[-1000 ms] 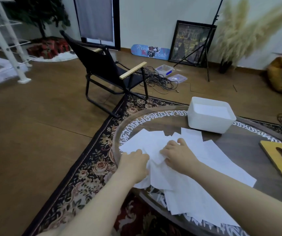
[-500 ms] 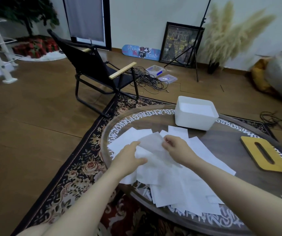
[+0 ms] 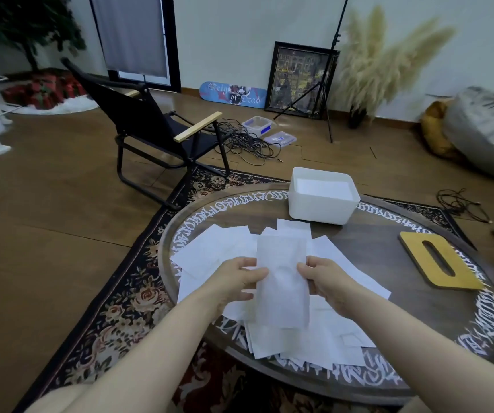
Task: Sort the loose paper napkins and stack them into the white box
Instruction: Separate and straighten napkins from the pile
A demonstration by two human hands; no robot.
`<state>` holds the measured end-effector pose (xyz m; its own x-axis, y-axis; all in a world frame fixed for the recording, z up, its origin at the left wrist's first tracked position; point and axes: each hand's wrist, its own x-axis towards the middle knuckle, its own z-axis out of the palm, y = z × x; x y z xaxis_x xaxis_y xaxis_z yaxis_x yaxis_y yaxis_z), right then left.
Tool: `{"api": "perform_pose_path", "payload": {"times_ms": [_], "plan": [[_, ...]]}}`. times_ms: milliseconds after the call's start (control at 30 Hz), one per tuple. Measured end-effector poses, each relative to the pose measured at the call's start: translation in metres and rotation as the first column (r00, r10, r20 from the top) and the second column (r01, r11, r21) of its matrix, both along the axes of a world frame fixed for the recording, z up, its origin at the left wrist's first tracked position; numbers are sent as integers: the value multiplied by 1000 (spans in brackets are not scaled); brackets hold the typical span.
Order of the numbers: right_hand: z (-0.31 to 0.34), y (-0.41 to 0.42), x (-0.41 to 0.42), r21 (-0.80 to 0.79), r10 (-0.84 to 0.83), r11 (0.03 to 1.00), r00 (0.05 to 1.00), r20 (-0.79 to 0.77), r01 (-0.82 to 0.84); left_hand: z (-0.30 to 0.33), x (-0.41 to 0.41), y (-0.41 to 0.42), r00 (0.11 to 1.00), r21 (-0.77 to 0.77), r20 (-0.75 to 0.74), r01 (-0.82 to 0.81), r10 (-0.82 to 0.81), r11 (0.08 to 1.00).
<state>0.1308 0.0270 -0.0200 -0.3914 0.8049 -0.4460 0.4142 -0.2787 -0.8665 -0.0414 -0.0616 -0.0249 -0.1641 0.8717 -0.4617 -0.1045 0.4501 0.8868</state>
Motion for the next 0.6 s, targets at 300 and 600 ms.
{"api": "perform_pose_path", "payload": {"times_ms": [300,600], "plan": [[-3,-18,4,-48,77,996,993,89,-73,-5,5,-1,985,-57,-136,-116,107,992],[-11,-18,-1,37,133,989,976,171,-141,-5,5,-7,968,-48,-231,-115,101,992]]}}
